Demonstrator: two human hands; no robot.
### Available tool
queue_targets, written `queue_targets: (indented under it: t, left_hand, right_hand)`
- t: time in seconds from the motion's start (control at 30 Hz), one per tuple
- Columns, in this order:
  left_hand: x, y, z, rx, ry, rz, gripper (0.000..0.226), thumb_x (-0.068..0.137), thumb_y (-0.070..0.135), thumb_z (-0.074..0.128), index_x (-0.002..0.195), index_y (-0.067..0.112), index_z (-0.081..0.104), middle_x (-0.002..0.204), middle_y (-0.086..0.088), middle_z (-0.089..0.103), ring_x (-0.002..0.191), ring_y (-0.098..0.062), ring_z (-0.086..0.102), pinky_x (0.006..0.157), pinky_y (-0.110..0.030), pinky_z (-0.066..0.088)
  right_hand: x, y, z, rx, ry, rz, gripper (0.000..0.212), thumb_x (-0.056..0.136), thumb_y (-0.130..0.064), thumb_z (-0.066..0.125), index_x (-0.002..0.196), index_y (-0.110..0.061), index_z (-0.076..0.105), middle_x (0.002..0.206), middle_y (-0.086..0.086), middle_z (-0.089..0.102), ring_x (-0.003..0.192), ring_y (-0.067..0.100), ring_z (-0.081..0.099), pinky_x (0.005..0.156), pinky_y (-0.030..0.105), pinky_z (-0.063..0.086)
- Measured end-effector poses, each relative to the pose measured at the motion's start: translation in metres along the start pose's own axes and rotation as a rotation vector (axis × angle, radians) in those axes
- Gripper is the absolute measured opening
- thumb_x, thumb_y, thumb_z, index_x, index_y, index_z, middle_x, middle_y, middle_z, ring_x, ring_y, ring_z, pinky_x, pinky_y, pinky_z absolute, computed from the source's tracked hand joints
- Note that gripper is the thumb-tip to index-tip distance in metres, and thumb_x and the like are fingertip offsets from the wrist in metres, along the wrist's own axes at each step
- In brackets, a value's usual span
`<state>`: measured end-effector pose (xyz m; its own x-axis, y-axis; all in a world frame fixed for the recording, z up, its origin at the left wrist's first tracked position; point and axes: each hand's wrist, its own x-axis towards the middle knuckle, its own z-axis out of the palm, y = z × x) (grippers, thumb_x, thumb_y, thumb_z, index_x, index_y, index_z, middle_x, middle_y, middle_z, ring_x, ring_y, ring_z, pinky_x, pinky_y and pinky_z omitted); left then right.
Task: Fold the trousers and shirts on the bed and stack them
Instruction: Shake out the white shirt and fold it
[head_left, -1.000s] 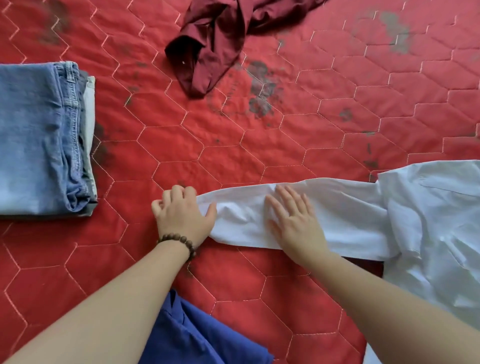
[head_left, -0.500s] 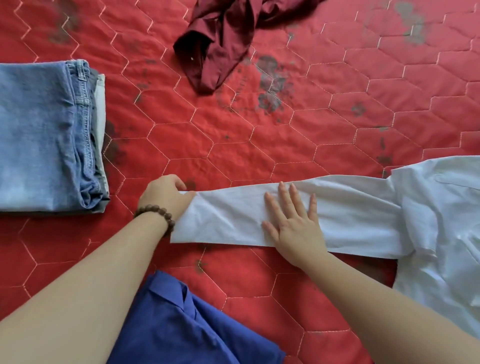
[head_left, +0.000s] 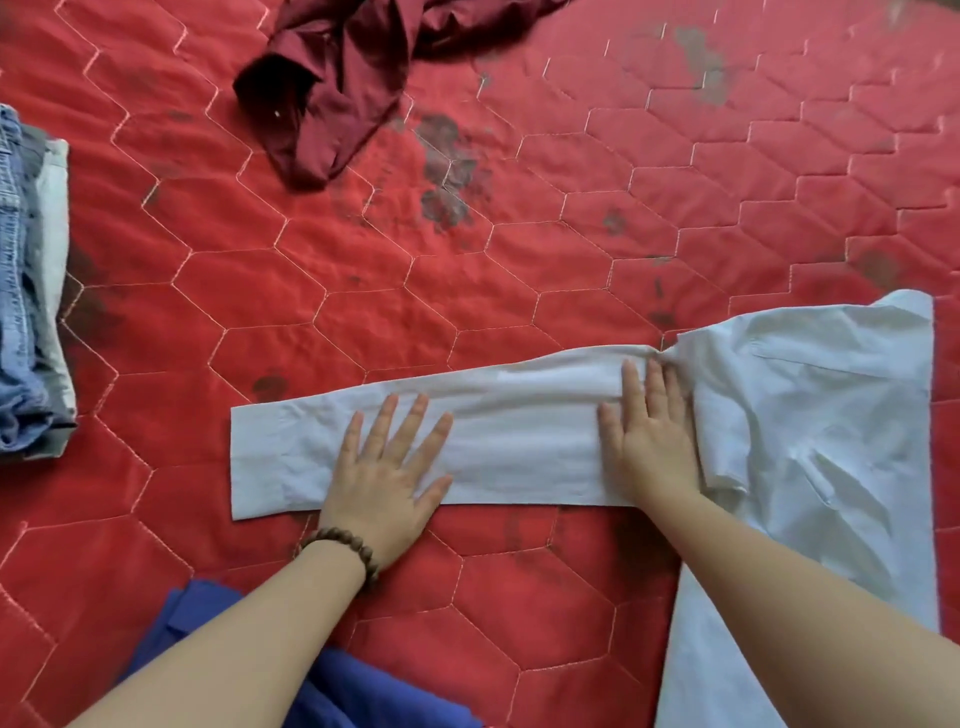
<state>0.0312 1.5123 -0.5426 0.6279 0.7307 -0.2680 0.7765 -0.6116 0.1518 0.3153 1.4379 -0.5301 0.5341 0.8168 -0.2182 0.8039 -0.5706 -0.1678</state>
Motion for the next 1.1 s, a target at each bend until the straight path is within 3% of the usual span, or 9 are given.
queue_targets:
  t: [0.1,0.27,0.4,0.53,0.67,0.8,0.9,1.03,1.1]
  left_hand:
    - [-0.001,0.002,-0.003,-0.003,0.026,-0.003,0.064,0.09,0.058,0.013,0.15,0.035,0.007,0.16,0.003,0.008,0.147,-0.022,-0.003,0.118,-0.05,0.003]
    - [0.018,0.041,-0.028,-0.154,0.23,-0.125,0.043,0.086,0.038,0.043,0.115,0.012,0.061,0.133,-0.012,0.053,0.129,-0.032,0.044,0.109,-0.056,0.025]
    - [0.057,0.099,-0.042,-0.246,0.307,0.136,0.041,0.08,0.014,0.069,0.117,0.0,0.061,0.137,-0.021,0.05,0.132,-0.037,0.043,0.108,-0.055,0.034]
    - [0.079,0.145,-0.03,-0.092,0.049,0.347,0.062,0.1,0.037,0.032,0.152,0.011,0.01,0.16,-0.008,-0.003,0.147,-0.027,-0.008,0.119,-0.046,-0.001]
    - [0.078,0.141,-0.009,0.083,-0.087,0.277,0.069,0.096,0.056,0.013,0.146,0.024,-0.023,0.156,0.003,-0.025,0.139,-0.019,-0.032,0.115,-0.046,-0.016]
    - [0.076,0.152,-0.02,0.076,-0.097,0.172,0.065,0.097,0.053,0.015,0.152,0.024,-0.007,0.16,0.005,-0.013,0.145,-0.017,-0.019,0.115,-0.048,-0.011]
    - [0.075,0.184,-0.038,-0.048,-0.008,0.143,0.065,0.098,0.049,0.021,0.152,0.013,0.012,0.161,-0.005,0.004,0.147,-0.019,-0.007,0.118,-0.045,-0.008]
    - [0.073,0.24,-0.049,-0.156,0.217,0.537,0.067,0.092,0.043,0.039,0.145,0.004,0.033,0.155,-0.013,0.025,0.145,-0.027,0.019,0.117,-0.048,0.017]
    - [0.073,0.258,-0.041,-0.081,0.103,0.636,0.068,0.093,0.042,0.038,0.15,0.008,0.022,0.158,-0.011,0.015,0.147,-0.024,0.009,0.12,-0.042,0.008]
  right_hand:
    - [0.021,0.003,-0.017,0.087,0.049,-0.003,0.051,0.102,-0.037,0.032,0.15,-0.022,0.027,0.161,0.007,0.007,0.148,0.023,-0.002,0.115,0.028,-0.009]
    - [0.046,0.018,-0.059,0.174,0.278,-0.162,0.033,0.092,0.0,0.046,0.121,-0.002,0.061,0.134,0.017,0.053,0.13,0.035,0.042,0.109,0.041,0.031]
    - [0.092,0.049,-0.101,-0.136,0.049,-0.221,0.032,0.089,-0.005,0.05,0.117,-0.014,0.064,0.116,0.013,0.058,0.108,0.035,0.047,0.085,0.035,0.036]
    - [0.115,0.049,-0.102,-0.389,-0.323,-0.392,0.035,0.088,-0.024,0.062,0.122,-0.022,0.059,0.114,0.011,0.054,0.108,0.031,0.046,0.093,0.036,0.036]
    - [0.116,0.043,-0.084,-0.315,-0.177,-0.352,0.025,0.089,-0.023,0.061,0.114,-0.02,0.063,0.113,0.009,0.057,0.109,0.031,0.047,0.092,0.036,0.034]
    - [0.097,0.064,-0.092,0.177,-0.084,-0.225,0.031,0.09,-0.024,0.063,0.12,-0.018,0.059,0.121,0.008,0.052,0.115,0.027,0.045,0.094,0.035,0.038]
    - [0.068,0.106,-0.11,0.247,0.024,-0.144,0.039,0.089,-0.028,0.065,0.124,-0.016,0.056,0.127,0.007,0.05,0.121,0.023,0.043,0.092,0.03,0.036]
    - [0.017,0.169,-0.118,0.133,-0.001,0.104,0.055,0.081,-0.044,0.07,0.127,-0.019,0.053,0.127,0.007,0.045,0.121,0.026,0.043,0.097,0.039,0.041]
    - [-0.005,0.187,-0.114,0.061,-0.084,0.18,0.067,0.075,-0.059,0.068,0.129,-0.024,0.049,0.126,0.005,0.044,0.121,0.026,0.043,0.098,0.044,0.042]
